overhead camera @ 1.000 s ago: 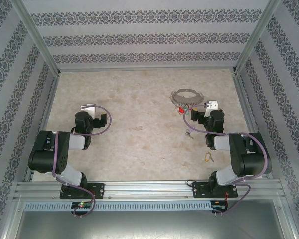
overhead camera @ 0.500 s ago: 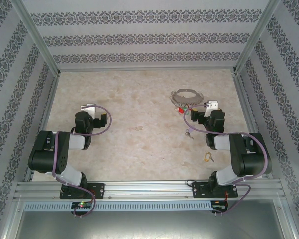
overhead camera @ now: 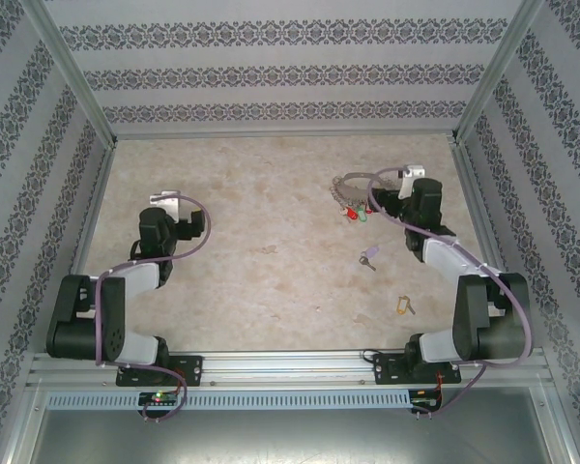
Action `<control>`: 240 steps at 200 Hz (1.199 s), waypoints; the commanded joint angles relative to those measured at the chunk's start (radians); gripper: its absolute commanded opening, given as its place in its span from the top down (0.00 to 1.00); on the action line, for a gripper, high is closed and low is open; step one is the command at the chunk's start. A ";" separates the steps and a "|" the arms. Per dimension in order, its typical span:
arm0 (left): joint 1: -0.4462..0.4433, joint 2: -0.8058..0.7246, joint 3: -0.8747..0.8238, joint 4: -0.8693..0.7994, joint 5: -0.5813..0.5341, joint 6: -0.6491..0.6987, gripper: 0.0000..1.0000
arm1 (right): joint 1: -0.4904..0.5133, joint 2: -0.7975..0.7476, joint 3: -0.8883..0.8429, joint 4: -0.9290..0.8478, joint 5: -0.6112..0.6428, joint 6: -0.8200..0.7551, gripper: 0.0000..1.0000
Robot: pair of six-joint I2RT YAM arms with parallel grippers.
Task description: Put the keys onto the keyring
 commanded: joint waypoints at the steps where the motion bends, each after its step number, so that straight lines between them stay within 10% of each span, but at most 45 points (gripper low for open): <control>1: 0.016 -0.089 0.030 -0.076 0.010 -0.056 0.01 | 0.009 0.053 0.148 -0.195 -0.126 0.208 0.04; 54: 0.016 -0.057 0.357 -0.553 0.099 -0.383 0.01 | 0.051 0.376 0.457 -0.337 -0.206 0.437 0.28; 155: 0.017 -0.191 0.293 -0.525 0.133 -0.521 0.01 | 0.110 0.857 1.048 -0.734 -0.189 0.390 0.35; 240: 0.017 -0.253 0.305 -0.635 0.137 -0.505 0.00 | 0.136 0.981 1.187 -0.918 -0.165 0.326 0.34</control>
